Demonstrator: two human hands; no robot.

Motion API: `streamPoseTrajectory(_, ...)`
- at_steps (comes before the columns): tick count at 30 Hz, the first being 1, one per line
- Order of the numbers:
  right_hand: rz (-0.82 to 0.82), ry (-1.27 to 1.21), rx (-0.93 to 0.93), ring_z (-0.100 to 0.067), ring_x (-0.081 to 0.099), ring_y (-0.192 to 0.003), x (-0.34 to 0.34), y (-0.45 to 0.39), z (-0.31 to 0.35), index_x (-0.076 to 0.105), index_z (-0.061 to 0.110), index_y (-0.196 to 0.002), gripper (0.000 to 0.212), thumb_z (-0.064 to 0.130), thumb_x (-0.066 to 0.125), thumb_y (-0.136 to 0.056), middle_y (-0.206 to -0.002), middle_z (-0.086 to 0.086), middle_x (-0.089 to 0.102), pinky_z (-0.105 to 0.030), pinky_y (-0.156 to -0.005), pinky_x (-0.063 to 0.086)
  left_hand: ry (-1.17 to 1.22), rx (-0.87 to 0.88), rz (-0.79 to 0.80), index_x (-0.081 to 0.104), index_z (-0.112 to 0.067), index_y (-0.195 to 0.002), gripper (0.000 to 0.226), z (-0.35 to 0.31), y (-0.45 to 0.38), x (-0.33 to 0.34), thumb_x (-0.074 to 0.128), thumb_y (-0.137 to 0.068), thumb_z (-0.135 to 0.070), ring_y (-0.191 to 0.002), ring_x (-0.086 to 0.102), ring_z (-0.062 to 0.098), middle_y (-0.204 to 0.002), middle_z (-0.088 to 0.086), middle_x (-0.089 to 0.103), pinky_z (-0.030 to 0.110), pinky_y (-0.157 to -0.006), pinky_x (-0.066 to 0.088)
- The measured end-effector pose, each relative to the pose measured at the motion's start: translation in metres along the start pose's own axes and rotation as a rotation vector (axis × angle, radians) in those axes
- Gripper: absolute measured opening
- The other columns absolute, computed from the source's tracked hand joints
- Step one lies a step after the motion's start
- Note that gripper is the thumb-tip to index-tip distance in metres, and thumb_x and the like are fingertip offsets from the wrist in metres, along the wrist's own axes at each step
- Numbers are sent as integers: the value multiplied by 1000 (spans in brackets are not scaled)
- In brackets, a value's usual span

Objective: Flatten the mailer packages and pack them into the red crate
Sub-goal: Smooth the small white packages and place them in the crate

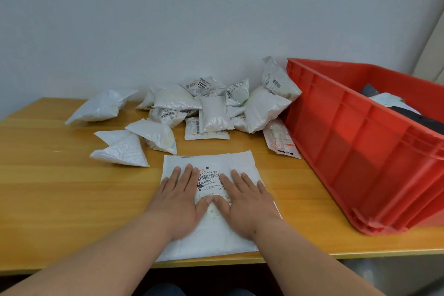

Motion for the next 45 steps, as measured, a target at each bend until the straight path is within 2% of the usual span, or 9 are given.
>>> streamPoseTrajectory(2, 12, 10, 21, -13, -13, -152, 1, -1, -3, -9, 40, -155, 82, 77, -5, -82, -165, 10, -13, -45, -123, -6, -60, 2, -18, -19, -26, -153, 97, 0, 0, -6, -15, -69, -75, -147, -23, 17, -159, -9, -27, 41, -121, -8)
streamPoseTrajectory(5, 35, 21, 85, -17, -10, -153, -2, -6, -11, -8, 41, -156, 70, 71, 9, -95, -166, 9, -11, -48, -123, -3, -140, 21, -101, -9, -29, -156, 71, -8, 3, -20, 7, -96, -63, -150, -10, 18, -163, -7, -17, 42, -122, 0)
streamPoseTrajectory(8, 0, 24, 153, -24, -3, -153, -9, -5, -17, -4, 36, -157, 68, 66, 13, -98, -167, 3, -8, -49, -123, 0, -79, 23, -55, -7, -32, -156, 61, -17, 6, -17, 10, -102, -53, -151, -8, 19, -163, -7, -13, 42, -122, 2)
streamPoseTrajectory(12, -75, -12, 119, -22, -3, -153, -12, 8, -11, 2, 35, -158, 68, 65, 16, -99, -167, 3, -4, -47, -123, 0, 18, 7, 45, -14, -35, -154, 64, -16, 11, 5, 9, -99, -59, -149, -18, 19, -161, -10, -22, 44, -122, -4)
streamPoseTrajectory(19, 25, 15, 130, -21, -15, -152, 6, 20, -18, -14, 39, -155, 83, 82, 5, -87, -165, 4, -16, -49, -122, -7, 4, -1, 45, -16, -33, -154, 67, -16, 10, 9, 8, -98, -61, -149, -20, 20, -160, -8, -24, 44, -122, -6)
streamPoseTrajectory(35, 41, 43, 83, -20, -15, -152, 7, 16, -17, -11, 38, -156, 79, 78, 6, -90, -165, 5, -16, -49, -122, -8, 15, -45, 64, -17, -32, -153, 67, -15, 12, 13, 7, -98, -60, -149, -18, 20, -161, -7, -24, 45, -122, -4)
streamPoseTrajectory(38, 9, 32, 68, -25, 1, -153, -4, 10, -14, 6, 37, -157, 74, 72, 18, -93, -166, 0, 2, -50, -122, 2, -36, -54, 54, -4, -31, -156, 67, -17, 11, 3, 11, -98, -60, -151, -3, 24, -164, -4, -9, 45, -121, 2)
streamPoseTrajectory(41, -176, 35, 36, -28, 28, -142, -29, 0, -5, 30, 28, -149, 61, 58, 30, -96, -152, -4, 33, -47, -118, 19, -57, -31, -147, 27, -27, -147, 54, -21, -2, -31, 19, -100, -52, -139, 26, 26, -153, 1, 24, 41, -117, 18)
streamPoseTrajectory(45, -72, -30, -44, -16, -8, -153, -11, -13, 1, 1, 39, -157, 62, 58, 19, -100, -166, 10, -9, -47, -123, -3, 17, 27, -81, -4, -24, -157, 61, -22, -20, -19, 16, -104, -46, -150, -12, 23, -164, 1, -13, 39, -122, -4)
Point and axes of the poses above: each hand's wrist, its own y-axis away from the middle knuckle, its own x-axis out of the palm, z = x × y, the point moved 9 cm from there along -y, towards the middle knuckle
